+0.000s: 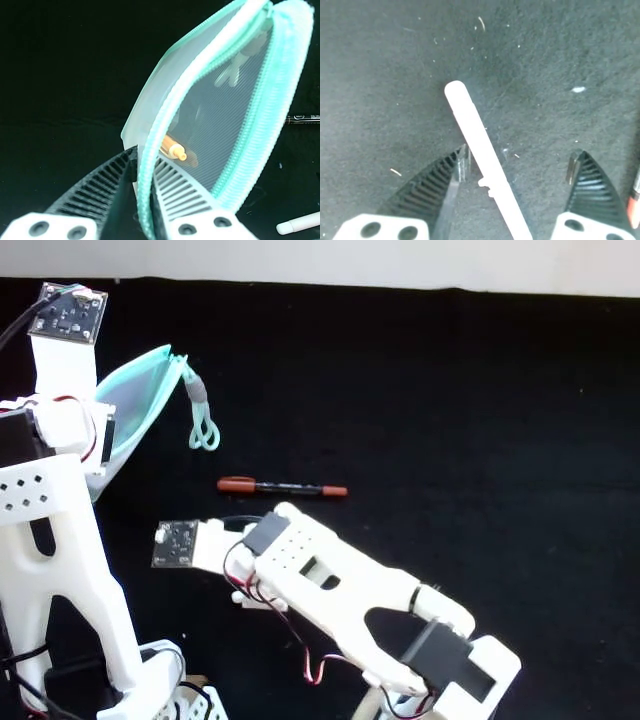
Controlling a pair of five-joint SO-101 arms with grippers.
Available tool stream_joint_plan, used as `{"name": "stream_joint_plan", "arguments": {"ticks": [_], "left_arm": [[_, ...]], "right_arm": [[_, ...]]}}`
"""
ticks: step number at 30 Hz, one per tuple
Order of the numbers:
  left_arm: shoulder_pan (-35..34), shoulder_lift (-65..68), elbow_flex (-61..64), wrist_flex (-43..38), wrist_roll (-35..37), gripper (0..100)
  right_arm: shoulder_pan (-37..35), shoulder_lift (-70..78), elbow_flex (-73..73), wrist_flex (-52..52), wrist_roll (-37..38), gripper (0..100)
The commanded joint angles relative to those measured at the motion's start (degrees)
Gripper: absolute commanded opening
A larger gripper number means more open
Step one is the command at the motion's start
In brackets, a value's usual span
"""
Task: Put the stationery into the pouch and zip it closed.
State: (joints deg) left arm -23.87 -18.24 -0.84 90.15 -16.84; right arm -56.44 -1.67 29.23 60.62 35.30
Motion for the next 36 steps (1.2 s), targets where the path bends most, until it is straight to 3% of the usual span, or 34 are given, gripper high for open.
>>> {"name": "stream_joint_plan", "arguments": {"ticks": [1,14,17,20,21,28,36], "left_arm": [[0.5,0.5,0.4,0.1,0.3,1],[0.5,0.5,0.4,0.1,0.4,1],[0.5,0.5,0.4,0.1,0.4,1],[0.5,0.5,0.4,0.1,0.4,1],[0.5,0.5,0.4,0.1,0.4,1],[0.5,0.5,0.4,0.1,0.4,1],[0.6,0.5,0.4,0.1,0.4,1]], "right_arm": [[-0.3,-1.7,0.8,-2.3,0.7,31.0],[-0.7,2.7,6.5,-11.6,1.1,28.6],[-1.7,5.0,5.8,-11.8,1.0,18.3],[-1.8,5.3,3.9,-11.7,0.5,0.6],[-1.5,5.3,3.4,-11.7,-0.4,0.5],[8.7,4.1,-8.7,-11.3,-9.5,0.6],[23.7,-9.2,-28.4,-10.1,-34.6,0.6]]}}
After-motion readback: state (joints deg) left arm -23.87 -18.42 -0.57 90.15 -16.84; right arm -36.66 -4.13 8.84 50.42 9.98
